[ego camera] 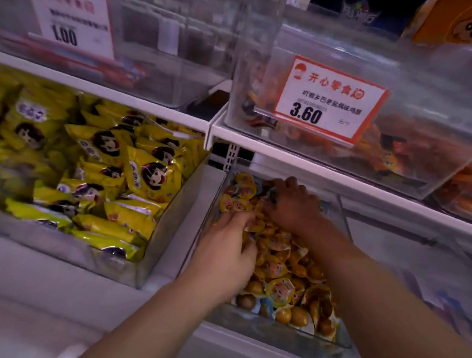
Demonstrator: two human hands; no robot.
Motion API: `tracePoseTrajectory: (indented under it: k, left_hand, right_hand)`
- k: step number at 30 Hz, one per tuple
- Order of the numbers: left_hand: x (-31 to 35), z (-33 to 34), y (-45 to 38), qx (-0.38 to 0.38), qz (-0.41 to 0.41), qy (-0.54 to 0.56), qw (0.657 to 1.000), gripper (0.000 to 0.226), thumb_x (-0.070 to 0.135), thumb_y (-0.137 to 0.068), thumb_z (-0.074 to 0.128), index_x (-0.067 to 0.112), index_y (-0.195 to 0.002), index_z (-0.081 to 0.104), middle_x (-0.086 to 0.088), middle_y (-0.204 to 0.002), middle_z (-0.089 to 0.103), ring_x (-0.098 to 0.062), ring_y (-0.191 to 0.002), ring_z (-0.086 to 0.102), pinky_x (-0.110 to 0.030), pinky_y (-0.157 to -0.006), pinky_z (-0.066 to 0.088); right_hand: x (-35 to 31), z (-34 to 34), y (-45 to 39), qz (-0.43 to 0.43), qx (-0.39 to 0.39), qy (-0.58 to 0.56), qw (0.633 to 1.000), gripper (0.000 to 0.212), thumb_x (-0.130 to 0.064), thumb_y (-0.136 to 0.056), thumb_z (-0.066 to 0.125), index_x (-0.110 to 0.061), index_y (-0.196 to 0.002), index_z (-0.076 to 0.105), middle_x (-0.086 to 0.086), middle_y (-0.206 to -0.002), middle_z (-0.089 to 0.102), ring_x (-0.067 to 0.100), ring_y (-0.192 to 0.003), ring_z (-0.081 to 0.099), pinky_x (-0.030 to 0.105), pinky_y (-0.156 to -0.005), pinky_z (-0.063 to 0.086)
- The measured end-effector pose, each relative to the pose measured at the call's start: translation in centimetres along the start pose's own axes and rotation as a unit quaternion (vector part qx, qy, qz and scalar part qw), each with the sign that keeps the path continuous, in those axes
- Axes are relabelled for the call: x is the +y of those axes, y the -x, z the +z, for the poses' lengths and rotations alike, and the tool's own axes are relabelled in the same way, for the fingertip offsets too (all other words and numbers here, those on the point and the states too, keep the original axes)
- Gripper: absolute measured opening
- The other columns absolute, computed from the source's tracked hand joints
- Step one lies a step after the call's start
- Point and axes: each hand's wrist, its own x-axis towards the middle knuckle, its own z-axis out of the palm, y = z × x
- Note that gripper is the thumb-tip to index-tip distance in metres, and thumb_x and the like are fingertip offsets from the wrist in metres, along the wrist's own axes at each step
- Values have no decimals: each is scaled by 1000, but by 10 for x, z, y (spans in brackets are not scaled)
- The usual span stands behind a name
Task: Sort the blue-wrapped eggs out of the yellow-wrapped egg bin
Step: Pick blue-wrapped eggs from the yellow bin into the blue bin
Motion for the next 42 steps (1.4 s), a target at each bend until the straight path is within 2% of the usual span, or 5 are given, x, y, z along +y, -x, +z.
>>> tracePoseTrajectory:
  k: [8, 21, 32, 39, 42]
  left_hand:
    - [-3, 3, 0, -21, 22, 12, 999, 40, 28, -95, 51, 34, -135, 51, 13, -138, 46, -11, -123, 50, -28, -103, 41]
    - [-5, 7, -4, 30, 36, 38, 998, 33, 22, -91, 57, 35, -121, 61, 18, -129, 50, -6, -113, 54, -23, -93, 42]
    - [9, 26, -3, 7, 79, -23, 997, 45, 34, -94, 59, 36, -138, 49, 13, -136, 51, -10, -121, 53, -20, -95, 42]
    - [-1, 23, -3, 14, 107, -128, 986, 32, 22, -86, 68, 33, -116, 67, 11, -114, 65, -16, -101, 63, -26, -80, 47]
    - [-1, 17, -4, 55, 75, -22, 995, 28, 26, -86, 73, 38, -111, 69, 19, -107, 68, -5, -100, 64, -21, -83, 50]
  right_hand:
    - [17, -4, -16, -15, -93, -48, 994, 66, -68, -89, 52, -30, -142, 43, 15, -124, 48, 36, -113, 55, 35, -81, 43]
    - [22, -37, 20, -80, 0, -233, 969, 12, -16, -93, 65, -13, -103, 72, 7, -102, 72, 23, -98, 67, 26, -78, 47]
    - [1, -42, 138, 128, -5, -726, 676, 12, -8, -95, 62, -4, -105, 69, 12, -90, 75, 28, -77, 72, 31, -69, 57]
    - [22, -51, 170, 112, 81, -543, 828, 22, -18, -98, 60, -33, -112, 64, 2, -71, 75, 19, -56, 69, 24, -52, 55]
    - [21, -51, 174, 126, 42, -603, 787, 19, -11, -99, 56, -23, -110, 66, 8, -80, 75, 24, -65, 73, 30, -58, 59]
